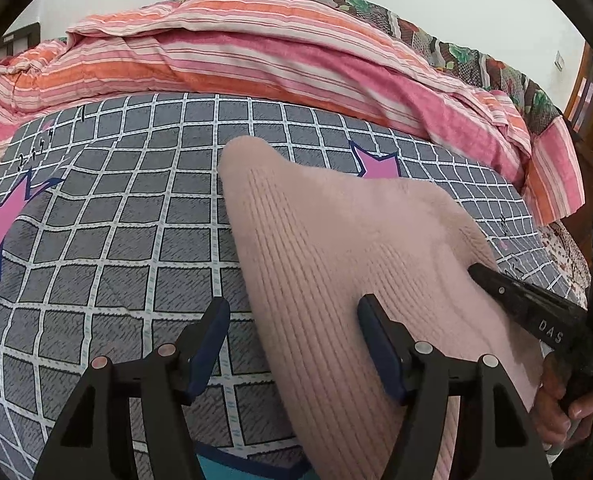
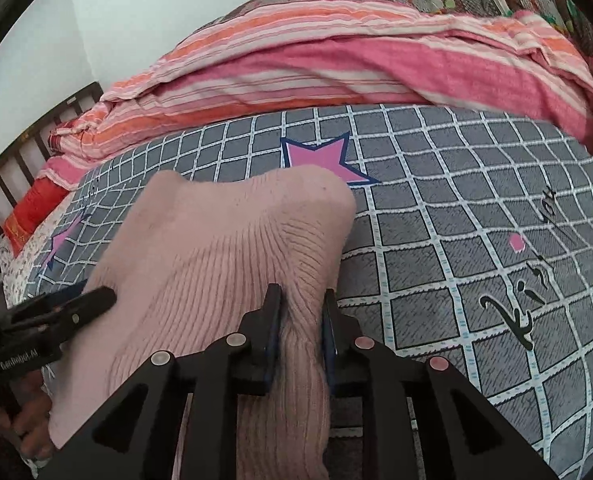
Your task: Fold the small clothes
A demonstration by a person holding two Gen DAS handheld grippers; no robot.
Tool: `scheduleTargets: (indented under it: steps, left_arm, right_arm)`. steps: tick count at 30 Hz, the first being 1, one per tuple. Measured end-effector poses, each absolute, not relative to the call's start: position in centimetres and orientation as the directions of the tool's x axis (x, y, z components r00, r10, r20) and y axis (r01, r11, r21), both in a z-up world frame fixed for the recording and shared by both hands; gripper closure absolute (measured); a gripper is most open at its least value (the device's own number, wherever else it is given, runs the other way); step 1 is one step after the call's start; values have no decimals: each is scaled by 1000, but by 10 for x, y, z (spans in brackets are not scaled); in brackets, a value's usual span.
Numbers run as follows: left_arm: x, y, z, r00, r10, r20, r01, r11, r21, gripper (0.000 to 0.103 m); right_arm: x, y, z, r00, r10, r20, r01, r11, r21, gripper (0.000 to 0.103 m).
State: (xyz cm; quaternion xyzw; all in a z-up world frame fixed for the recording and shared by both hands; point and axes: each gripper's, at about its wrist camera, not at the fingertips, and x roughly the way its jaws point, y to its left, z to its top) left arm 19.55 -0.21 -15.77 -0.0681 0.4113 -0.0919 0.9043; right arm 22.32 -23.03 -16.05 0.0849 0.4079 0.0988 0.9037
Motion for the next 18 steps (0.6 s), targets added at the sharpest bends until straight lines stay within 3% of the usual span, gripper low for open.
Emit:
scheduleTargets:
  steps: [18]
  left_arm:
    - [149,14,-136,643,-249,-724,116,966,-230,40]
  right_arm:
    - [174,-233,-130,654,238,-718,-75,965,251,84]
